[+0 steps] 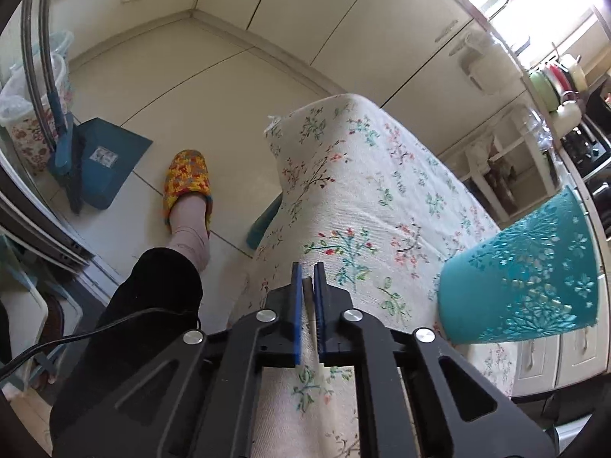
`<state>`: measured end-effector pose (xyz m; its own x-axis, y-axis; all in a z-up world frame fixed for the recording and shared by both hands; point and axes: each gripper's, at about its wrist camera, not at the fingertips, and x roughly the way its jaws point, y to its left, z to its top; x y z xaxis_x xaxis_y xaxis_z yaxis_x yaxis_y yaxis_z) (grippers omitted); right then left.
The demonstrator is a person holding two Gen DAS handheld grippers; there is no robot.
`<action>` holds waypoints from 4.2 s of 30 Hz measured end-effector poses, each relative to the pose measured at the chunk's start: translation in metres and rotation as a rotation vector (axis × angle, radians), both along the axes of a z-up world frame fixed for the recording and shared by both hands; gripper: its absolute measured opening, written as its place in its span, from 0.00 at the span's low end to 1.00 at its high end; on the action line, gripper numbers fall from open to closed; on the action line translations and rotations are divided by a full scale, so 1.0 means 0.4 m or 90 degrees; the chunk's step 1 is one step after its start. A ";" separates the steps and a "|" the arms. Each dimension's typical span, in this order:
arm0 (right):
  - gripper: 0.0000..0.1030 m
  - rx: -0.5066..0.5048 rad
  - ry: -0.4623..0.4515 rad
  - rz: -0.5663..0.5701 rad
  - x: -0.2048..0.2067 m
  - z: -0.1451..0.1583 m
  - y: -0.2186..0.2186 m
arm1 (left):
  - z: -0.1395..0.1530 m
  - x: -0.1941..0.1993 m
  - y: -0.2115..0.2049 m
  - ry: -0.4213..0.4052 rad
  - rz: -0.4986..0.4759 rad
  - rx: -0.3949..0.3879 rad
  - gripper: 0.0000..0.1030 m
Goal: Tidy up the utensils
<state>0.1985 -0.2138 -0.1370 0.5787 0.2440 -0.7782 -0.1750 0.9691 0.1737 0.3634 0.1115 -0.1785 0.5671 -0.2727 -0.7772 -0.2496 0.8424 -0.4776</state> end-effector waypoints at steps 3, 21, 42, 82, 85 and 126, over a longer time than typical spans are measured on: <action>0.32 0.000 0.000 0.000 0.000 0.000 0.000 | 0.041 -0.015 -0.009 -0.027 -0.009 0.005 0.05; 0.33 -0.001 0.000 0.002 0.000 0.001 0.002 | 0.720 -0.081 -0.386 -0.570 -0.064 0.099 0.05; 0.37 0.004 0.002 0.011 0.004 -0.003 0.005 | 0.487 -0.096 -0.414 -0.505 -0.025 0.255 0.43; 0.21 -0.171 0.047 0.038 0.002 0.012 0.046 | 0.084 -0.149 -0.284 -0.156 -0.118 0.291 0.92; 0.16 -0.159 0.041 0.032 0.002 0.010 0.045 | 0.083 -0.144 -0.299 -0.147 -0.129 0.315 0.92; 0.06 0.068 -0.354 -0.107 0.201 0.386 0.017 | 0.064 -0.125 -0.287 -0.115 -0.113 0.322 0.93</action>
